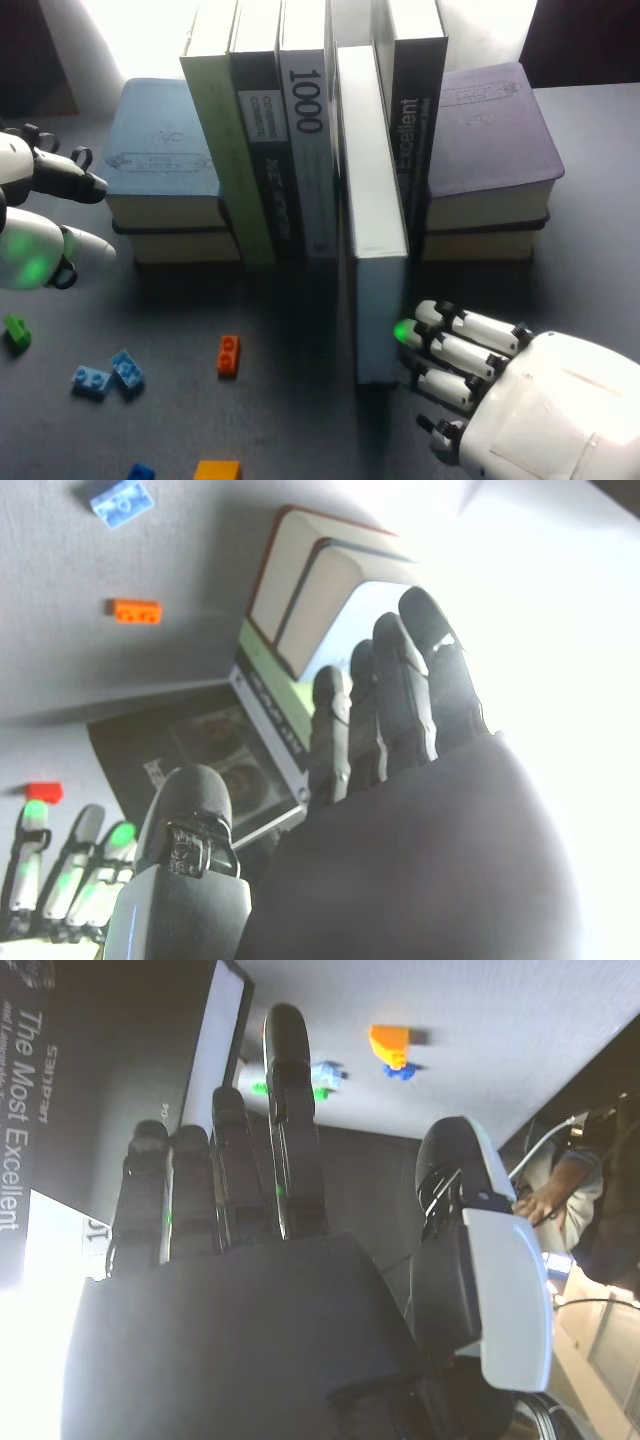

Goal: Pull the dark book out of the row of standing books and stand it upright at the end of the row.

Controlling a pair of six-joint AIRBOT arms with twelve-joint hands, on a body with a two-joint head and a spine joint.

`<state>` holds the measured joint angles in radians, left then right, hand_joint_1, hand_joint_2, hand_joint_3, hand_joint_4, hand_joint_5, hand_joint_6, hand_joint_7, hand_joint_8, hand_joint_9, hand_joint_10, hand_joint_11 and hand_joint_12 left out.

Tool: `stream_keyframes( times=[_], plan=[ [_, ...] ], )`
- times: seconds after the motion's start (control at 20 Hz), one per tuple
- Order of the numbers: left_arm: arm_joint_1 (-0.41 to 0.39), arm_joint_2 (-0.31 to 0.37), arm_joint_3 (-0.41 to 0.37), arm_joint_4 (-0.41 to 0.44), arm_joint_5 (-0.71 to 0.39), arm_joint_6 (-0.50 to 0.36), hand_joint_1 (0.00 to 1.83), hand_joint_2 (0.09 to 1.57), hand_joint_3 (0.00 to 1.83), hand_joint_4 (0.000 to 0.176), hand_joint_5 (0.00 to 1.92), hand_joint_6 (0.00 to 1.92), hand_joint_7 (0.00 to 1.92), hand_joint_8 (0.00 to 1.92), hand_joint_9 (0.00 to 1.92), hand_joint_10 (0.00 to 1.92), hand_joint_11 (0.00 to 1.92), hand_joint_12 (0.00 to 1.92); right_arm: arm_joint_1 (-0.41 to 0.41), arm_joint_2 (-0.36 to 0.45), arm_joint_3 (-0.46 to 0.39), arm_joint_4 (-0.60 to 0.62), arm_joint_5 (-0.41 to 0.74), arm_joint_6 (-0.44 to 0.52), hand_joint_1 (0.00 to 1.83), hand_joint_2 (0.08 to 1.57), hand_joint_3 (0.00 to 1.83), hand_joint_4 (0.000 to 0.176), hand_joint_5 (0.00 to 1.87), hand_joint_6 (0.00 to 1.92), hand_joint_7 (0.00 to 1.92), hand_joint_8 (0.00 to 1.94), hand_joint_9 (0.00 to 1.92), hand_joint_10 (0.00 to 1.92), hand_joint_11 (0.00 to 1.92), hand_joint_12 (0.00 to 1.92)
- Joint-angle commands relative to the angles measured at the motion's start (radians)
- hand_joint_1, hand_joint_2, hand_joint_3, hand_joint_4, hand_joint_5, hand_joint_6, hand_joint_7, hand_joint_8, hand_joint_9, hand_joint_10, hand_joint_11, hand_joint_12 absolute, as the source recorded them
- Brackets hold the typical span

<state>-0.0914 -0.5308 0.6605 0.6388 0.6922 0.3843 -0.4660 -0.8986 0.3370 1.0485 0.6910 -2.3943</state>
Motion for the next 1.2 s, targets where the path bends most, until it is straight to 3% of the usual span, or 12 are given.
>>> stream_keyframes(
  times=[0.0, 0.45, 0.8, 1.05, 1.1, 1.15],
  plan=[
    [-0.005, 0.012, 0.0, 0.044, -0.054, -0.001, 0.08, 1.31, 0.0, 0.045, 0.2, 0.0, 0.2, 0.0, 0.23, 0.0, 0.0, 0.73, 0.004, 0.01, -0.019, -0.06, 0.074, 0.006, 0.0, 1.19, 0.0, 0.0, 0.78, 0.11, 0.2, 0.0, 0.0, 0.0, 0.0, 0.0],
    [-0.004, 0.012, 0.001, 0.044, -0.054, -0.002, 0.08, 1.32, 0.0, 0.048, 0.21, 0.0, 0.21, 0.0, 0.23, 0.0, 0.01, 0.73, 0.032, 0.07, -0.174, -0.059, 0.209, -0.043, 0.0, 1.18, 0.0, 0.0, 0.79, 0.11, 0.22, 0.01, 0.0, 0.0, 0.0, 0.0],
    [-0.006, 0.012, 0.001, 0.044, -0.054, -0.004, 0.11, 1.31, 0.0, 0.039, 0.24, 0.01, 0.25, 0.01, 0.26, 0.01, 0.03, 0.75, 0.033, 0.146, -0.178, -0.009, 0.245, -0.087, 0.0, 1.19, 0.0, 0.0, 0.77, 0.1, 0.19, 0.0, 0.0, 0.0, 0.0, 0.0],
    [-0.005, 0.012, 0.002, 0.044, -0.054, -0.004, 0.07, 1.32, 0.0, 0.037, 0.28, 0.01, 0.31, 0.01, 0.3, 0.01, 0.05, 0.78, 0.058, 0.239, -0.092, -0.01, 0.109, -0.006, 0.01, 1.19, 0.0, 0.0, 0.75, 0.1, 0.23, 0.01, 0.03, 0.01, 0.0, 0.0],
    [-0.005, 0.012, 0.001, 0.044, -0.054, -0.004, 0.1, 1.31, 0.0, 0.041, 0.29, 0.01, 0.32, 0.01, 0.31, 0.01, 0.07, 0.78, 0.055, 0.256, -0.056, -0.041, 0.066, 0.031, 0.03, 1.18, 0.0, 0.0, 0.76, 0.1, 0.26, 0.02, 0.06, 0.02, 0.01, 0.0],
    [-0.005, 0.012, 0.001, 0.044, -0.054, -0.004, 0.1, 1.31, 0.0, 0.044, 0.31, 0.01, 0.35, 0.01, 0.35, 0.01, 0.11, 0.79, 0.045, 0.283, -0.022, -0.121, 0.01, 0.133, 0.02, 1.18, 0.0, 0.0, 0.75, 0.09, 0.25, 0.01, 0.08, 0.03, 0.03, 0.01]
  ],
)
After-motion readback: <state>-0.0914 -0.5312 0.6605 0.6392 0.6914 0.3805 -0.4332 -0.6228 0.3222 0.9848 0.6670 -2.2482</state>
